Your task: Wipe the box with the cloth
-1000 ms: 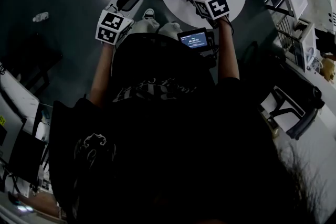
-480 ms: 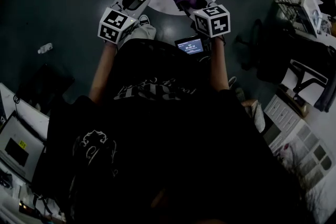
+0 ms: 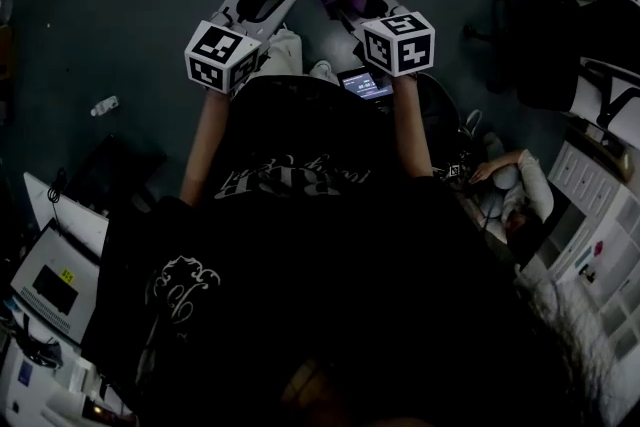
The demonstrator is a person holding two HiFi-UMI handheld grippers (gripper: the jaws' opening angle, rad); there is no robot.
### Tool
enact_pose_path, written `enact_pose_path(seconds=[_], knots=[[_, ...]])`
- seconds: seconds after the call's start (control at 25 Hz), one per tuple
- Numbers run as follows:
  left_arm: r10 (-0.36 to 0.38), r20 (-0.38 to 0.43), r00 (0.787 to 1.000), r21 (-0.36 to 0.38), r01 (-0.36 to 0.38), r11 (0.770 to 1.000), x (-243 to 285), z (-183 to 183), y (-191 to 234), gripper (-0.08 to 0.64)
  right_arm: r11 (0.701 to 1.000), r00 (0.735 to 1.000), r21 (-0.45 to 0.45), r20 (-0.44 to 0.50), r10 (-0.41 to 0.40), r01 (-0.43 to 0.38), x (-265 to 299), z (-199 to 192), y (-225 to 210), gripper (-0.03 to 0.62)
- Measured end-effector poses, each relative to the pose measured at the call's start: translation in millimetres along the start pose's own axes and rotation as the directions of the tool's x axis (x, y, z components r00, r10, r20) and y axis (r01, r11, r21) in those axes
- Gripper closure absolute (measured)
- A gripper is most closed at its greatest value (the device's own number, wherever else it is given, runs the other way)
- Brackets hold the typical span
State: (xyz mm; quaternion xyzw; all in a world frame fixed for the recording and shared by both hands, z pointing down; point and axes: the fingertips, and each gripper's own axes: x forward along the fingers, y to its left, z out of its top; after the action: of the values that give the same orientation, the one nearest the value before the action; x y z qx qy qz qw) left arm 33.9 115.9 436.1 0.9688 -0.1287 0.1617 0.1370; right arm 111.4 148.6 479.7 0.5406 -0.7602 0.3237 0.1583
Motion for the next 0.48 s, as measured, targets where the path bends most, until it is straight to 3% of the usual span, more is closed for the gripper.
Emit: enact_pose_path(seconds=[0.28, 0.48], knots=[[-0.005, -0.032, 0.999, 0.031, 0.006, 1.000, -13, -16, -50, 0.460, 1.000, 1.000, 0.012, 0.029, 0.008, -0.008, -32, -25, 23, 0.485], [-0.010, -0.039, 0.999, 0.051, 0.012, 0.999, -24, -18, -58, 0.460, 1.000, 0.999, 0.022, 0.042, 0.004, -0.005, -35, -27, 33, 0.485]])
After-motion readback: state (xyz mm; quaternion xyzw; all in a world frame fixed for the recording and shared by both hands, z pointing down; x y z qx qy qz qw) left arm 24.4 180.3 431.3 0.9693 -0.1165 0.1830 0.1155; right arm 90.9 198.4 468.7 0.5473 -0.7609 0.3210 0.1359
